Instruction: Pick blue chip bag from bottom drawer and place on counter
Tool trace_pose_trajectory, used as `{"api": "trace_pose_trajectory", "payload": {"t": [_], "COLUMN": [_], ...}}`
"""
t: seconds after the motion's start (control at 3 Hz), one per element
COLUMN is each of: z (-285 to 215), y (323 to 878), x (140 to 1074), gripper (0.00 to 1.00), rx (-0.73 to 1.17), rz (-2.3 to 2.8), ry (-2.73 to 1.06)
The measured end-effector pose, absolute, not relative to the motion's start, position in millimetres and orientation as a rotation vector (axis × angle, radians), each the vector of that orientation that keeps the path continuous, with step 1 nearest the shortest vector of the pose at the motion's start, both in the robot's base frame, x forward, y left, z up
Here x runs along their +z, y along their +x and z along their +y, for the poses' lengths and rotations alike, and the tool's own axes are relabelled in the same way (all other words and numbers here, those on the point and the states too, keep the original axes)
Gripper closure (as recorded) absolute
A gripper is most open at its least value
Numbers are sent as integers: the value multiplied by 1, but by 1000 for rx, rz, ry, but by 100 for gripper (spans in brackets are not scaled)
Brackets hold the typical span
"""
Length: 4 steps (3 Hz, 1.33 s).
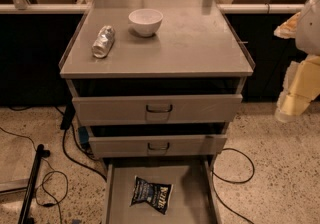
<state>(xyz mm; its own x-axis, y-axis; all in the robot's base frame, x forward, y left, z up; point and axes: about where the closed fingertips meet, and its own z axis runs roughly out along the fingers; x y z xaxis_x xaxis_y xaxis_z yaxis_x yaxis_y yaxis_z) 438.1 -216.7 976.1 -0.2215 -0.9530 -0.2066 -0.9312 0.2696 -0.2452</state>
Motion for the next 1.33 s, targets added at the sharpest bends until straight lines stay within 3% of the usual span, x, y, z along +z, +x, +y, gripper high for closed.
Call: {"api": "trace_pose_trajectory", "payload": {"t": [0.33,1.33], "z": [-217,-194], "y": [438,412], "x": [976,873], "gripper": [0,0], "rx": [-98,256], "rz": [2232,2162], "ry": [-1725,-1587]}}
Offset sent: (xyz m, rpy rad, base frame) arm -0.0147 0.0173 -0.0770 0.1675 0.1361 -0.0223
